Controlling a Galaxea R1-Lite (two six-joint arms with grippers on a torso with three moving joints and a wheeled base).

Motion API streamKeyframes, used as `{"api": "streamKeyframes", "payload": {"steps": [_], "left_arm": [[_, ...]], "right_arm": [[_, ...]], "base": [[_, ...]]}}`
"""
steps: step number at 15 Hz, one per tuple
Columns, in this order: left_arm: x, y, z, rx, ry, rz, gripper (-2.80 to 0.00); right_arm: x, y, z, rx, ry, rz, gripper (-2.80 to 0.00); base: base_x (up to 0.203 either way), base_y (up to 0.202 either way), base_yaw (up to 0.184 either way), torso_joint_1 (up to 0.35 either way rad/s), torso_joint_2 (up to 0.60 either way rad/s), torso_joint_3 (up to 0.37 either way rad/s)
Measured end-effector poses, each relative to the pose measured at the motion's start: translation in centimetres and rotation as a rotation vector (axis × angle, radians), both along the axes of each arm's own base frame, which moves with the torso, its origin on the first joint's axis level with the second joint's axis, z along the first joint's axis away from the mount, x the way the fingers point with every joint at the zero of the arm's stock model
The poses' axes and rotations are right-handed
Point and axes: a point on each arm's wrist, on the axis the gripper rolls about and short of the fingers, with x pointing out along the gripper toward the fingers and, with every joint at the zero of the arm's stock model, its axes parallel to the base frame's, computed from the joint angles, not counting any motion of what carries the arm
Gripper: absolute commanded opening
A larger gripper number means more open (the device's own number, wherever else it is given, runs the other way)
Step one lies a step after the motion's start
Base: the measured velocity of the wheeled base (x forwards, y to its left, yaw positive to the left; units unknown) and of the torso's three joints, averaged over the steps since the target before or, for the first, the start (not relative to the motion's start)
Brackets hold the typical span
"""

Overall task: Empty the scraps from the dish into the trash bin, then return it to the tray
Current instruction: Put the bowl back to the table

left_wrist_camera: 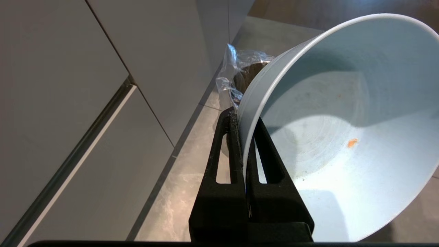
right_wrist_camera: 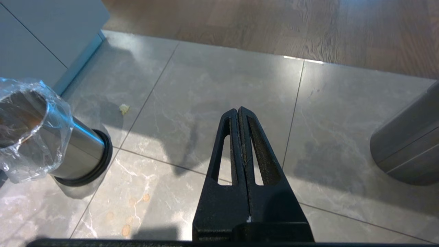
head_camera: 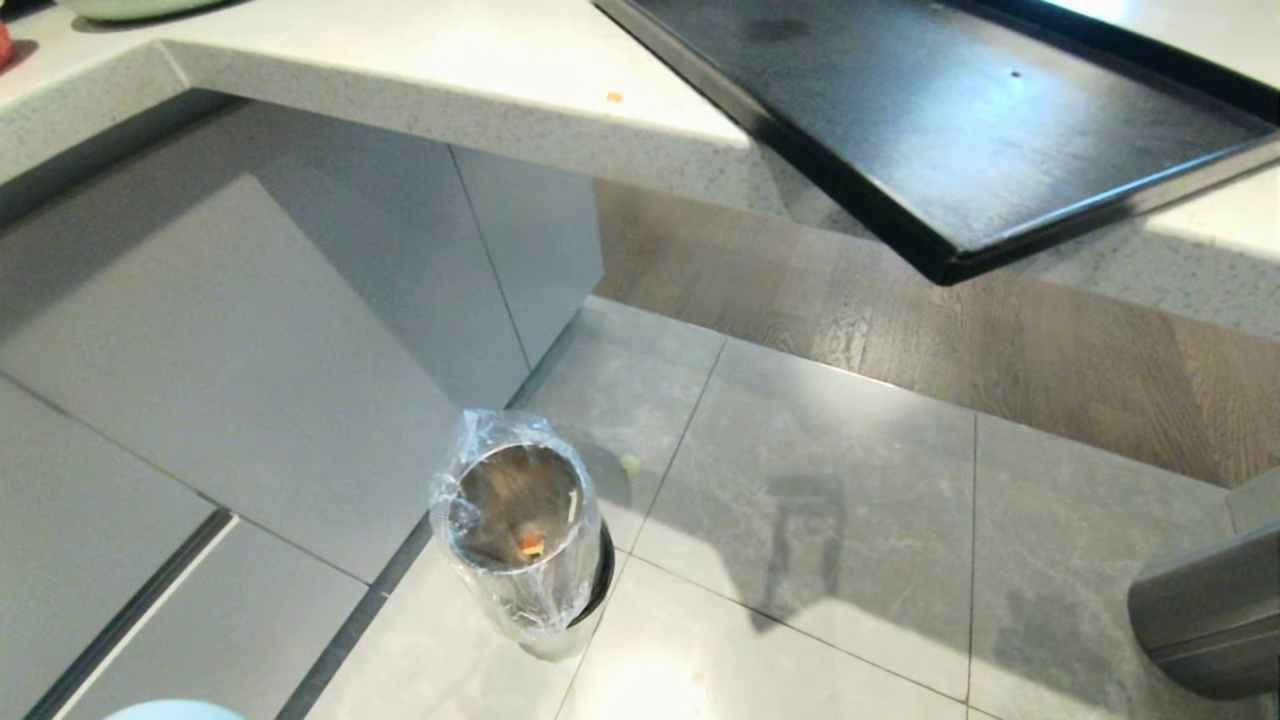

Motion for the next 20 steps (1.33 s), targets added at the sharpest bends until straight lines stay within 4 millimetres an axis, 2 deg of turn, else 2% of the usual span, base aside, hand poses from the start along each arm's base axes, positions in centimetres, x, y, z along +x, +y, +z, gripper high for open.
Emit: {"api": "streamKeyframes", "payload": {"steps": [14, 20], "left_arm": [[0.00, 0.00, 0.00, 0.000, 0.000, 0.000, -2.80], [0.00, 0.00, 0.00, 0.000, 0.000, 0.000, -2.80]], "right_arm": [[0.00, 0.00, 0.00, 0.000, 0.000, 0.000, -2.80], [0.00, 0.00, -0.01, 0.000, 0.001, 0.000, -2.80]], "base": [[0.000, 0.000, 0.000, 0.003, 0.00, 0.203], [0.000, 0.000, 0.000, 0.003, 0.00, 0.033]]}}
